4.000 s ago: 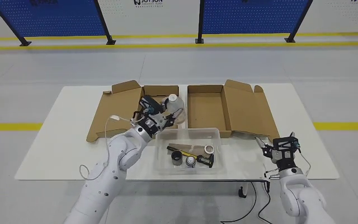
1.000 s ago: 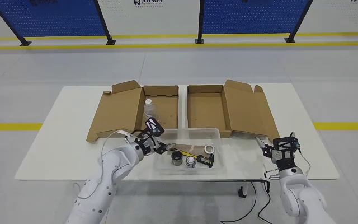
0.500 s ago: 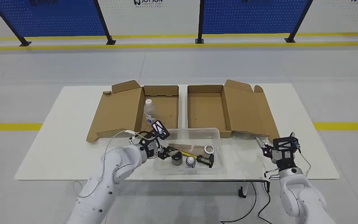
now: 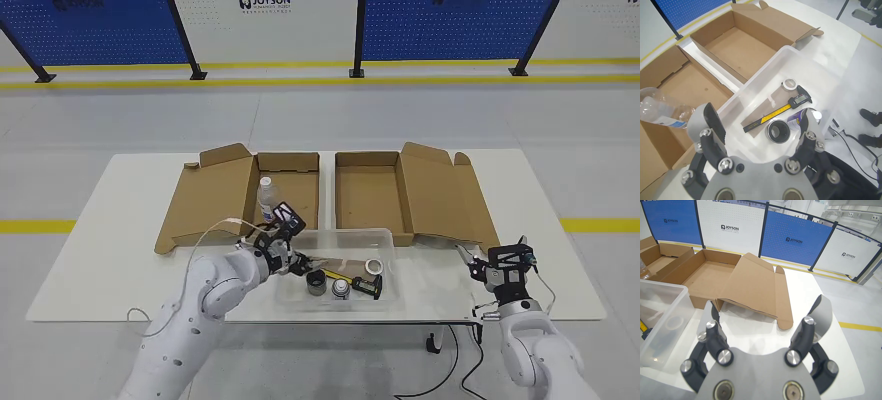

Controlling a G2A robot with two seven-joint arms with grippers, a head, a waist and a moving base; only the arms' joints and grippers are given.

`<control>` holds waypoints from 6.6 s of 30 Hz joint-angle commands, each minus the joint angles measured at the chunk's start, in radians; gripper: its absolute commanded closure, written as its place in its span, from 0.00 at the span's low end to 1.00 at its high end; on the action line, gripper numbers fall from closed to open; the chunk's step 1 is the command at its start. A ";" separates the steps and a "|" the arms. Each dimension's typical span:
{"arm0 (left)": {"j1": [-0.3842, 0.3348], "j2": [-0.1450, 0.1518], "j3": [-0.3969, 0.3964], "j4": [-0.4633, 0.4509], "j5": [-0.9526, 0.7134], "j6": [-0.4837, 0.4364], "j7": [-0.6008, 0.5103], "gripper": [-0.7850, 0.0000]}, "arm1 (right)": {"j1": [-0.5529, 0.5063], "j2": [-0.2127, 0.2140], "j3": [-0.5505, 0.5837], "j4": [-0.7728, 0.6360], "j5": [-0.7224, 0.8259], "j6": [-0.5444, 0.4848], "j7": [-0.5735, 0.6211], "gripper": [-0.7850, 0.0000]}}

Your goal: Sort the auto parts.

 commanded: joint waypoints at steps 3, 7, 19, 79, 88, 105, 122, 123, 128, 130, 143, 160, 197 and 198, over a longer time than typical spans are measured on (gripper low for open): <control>-0.033 -0.002 0.033 0.024 -0.034 -0.003 -0.105 0.00 | 0.000 0.000 0.000 0.000 0.000 0.000 0.000 0.00; -0.051 -0.002 0.059 0.056 -0.075 -0.011 -0.184 0.06 | 0.000 0.000 0.000 0.000 0.000 0.000 0.000 0.00; -0.096 -0.002 0.097 0.122 -0.110 0.037 -0.257 0.29 | 0.000 0.000 0.000 0.000 0.000 0.000 0.000 0.00; -0.182 -0.002 0.211 0.246 -0.165 0.097 -0.264 1.00 | 0.000 0.000 0.000 0.000 0.000 0.000 0.000 0.00; -0.155 0.011 0.179 0.167 -0.161 0.104 -0.241 1.00 | 0.000 0.000 0.000 0.000 0.000 0.000 0.000 0.00; -0.123 0.029 0.142 0.078 -0.159 0.108 -0.232 1.00 | 0.000 0.000 0.000 0.000 0.000 0.000 0.000 0.00; -0.104 0.044 0.102 -0.040 -0.157 0.108 -0.207 1.00 | 0.000 0.000 0.000 0.000 0.000 0.000 0.000 0.00; -0.103 0.045 0.101 -0.049 -0.160 0.107 -0.209 1.00 | 0.000 0.000 0.000 0.000 0.000 0.000 0.000 0.00; -0.100 0.049 0.097 -0.090 -0.166 0.107 -0.217 1.00 | 0.000 0.000 0.000 0.000 0.000 0.000 0.000 0.00; -0.099 0.050 0.096 -0.100 -0.168 0.107 -0.221 1.00 | 0.000 0.000 0.000 0.000 0.000 0.000 0.000 0.00; -0.110 0.056 0.081 -0.082 -0.155 0.129 -0.202 1.00 | 0.000 0.000 0.000 0.000 0.000 0.000 0.000 0.00; -0.053 0.089 -0.092 -0.085 -0.106 0.219 -0.179 1.00 | 0.000 0.000 0.000 0.000 0.000 0.000 0.000 0.00; -0.155 0.090 -0.072 0.167 0.035 0.288 -0.117 1.00 | 0.000 0.000 0.000 0.000 0.000 0.000 0.000 0.00; -0.161 0.089 -0.068 0.177 0.036 0.287 -0.113 1.00 | 0.000 0.000 0.000 0.000 0.000 0.000 0.000 0.00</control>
